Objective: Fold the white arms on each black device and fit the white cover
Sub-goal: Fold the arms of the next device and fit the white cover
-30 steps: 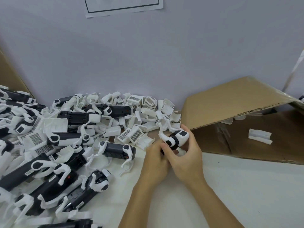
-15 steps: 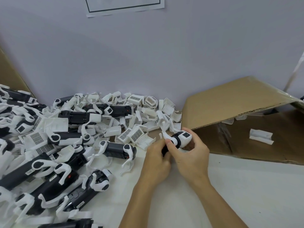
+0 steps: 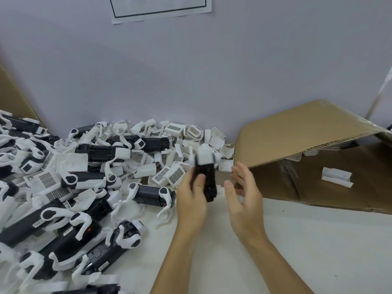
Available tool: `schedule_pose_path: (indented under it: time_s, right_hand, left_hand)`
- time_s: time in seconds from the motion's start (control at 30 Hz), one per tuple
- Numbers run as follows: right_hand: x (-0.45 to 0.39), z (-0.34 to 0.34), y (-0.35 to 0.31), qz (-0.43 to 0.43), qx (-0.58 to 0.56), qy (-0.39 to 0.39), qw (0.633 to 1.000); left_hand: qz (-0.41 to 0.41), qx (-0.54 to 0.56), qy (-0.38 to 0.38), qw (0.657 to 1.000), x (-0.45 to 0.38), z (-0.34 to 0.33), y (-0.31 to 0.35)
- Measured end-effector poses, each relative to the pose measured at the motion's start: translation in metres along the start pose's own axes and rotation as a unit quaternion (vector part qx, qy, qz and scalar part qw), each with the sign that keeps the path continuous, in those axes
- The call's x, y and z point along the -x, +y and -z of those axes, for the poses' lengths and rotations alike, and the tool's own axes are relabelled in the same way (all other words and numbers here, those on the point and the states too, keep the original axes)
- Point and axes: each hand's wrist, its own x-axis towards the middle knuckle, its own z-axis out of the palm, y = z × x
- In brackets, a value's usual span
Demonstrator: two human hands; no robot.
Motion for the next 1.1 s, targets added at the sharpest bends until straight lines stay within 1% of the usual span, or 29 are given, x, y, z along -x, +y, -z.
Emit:
schedule_pose_path:
  time_s: [0.03, 0.07, 0.1, 0.13, 0.17, 0.2, 0.27, 0.33, 0.4, 0.43, 0.5, 0.6, 0.67, 0.83, 1.03, 1.1]
  right_hand:
    - [0.000, 0.000, 0.000, 0.000, 0.011, 0.010, 1.000]
    - [-0.001, 0.001, 0.000, -0.004, 0.019, 0.014, 1.000]
    - [-0.002, 0.001, 0.001, -0.013, 0.021, 0.011, 1.000]
    - [-0.003, 0.001, 0.002, -0.026, 0.020, 0.004, 0.999]
    - [-0.003, 0.001, 0.004, -0.041, 0.018, -0.004, 0.999]
    - [-0.004, 0.002, 0.005, -0.055, 0.017, -0.013, 0.998]
    - [-0.005, 0.002, 0.006, -0.072, 0.020, -0.025, 0.997]
    - [-0.005, 0.001, 0.006, -0.077, 0.024, -0.036, 0.996]
    - [-0.004, 0.001, 0.005, -0.085, 0.023, -0.049, 0.995]
    - [-0.004, 0.001, 0.004, -0.091, 0.018, -0.063, 0.994]
    - [-0.004, 0.001, 0.000, -0.104, -0.004, -0.104, 0.989]
    - [-0.004, 0.003, -0.004, -0.115, -0.042, -0.180, 0.976]
    - [-0.004, 0.004, -0.006, -0.122, -0.069, -0.206, 0.968]
    - [-0.004, 0.003, -0.009, -0.138, -0.060, -0.191, 0.970]
    - [-0.004, 0.000, -0.008, -0.153, -0.056, -0.170, 0.972]
    - [-0.005, 0.000, -0.006, -0.160, -0.053, -0.175, 0.970]
  left_hand:
    - [0.037, 0.014, 0.050, 0.998, -0.001, 0.001, 0.000]
    - [0.092, 0.062, 0.092, 0.990, -0.001, 0.002, 0.004]
    - [0.152, 0.142, 0.106, 0.972, -0.002, 0.003, 0.007]
    - [0.201, 0.225, 0.095, 0.949, -0.004, 0.006, 0.010]
    - [0.228, 0.292, 0.071, 0.926, -0.004, 0.008, 0.014]
    - [0.237, 0.330, 0.048, 0.913, -0.004, 0.010, 0.018]
    - [0.231, 0.361, 0.021, 0.903, -0.003, 0.010, 0.022]
    - [0.218, 0.377, 0.017, 0.900, -0.002, 0.008, 0.022]
    - [0.225, 0.402, 0.015, 0.887, -0.003, 0.006, 0.022]
    - [0.233, 0.407, 0.012, 0.883, -0.003, 0.006, 0.021]
    - [0.236, 0.397, -0.004, 0.887, -0.002, 0.007, 0.021]
    - [0.217, 0.351, -0.023, 0.911, -0.001, 0.007, 0.019]
    - [0.208, 0.331, -0.026, 0.920, -0.001, 0.007, 0.019]
    - [0.206, 0.285, -0.034, 0.935, -0.002, 0.008, 0.018]
    - [0.208, 0.237, -0.020, 0.949, 0.001, 0.003, 0.018]
    - [0.201, 0.224, -0.014, 0.954, 0.001, 0.002, 0.016]
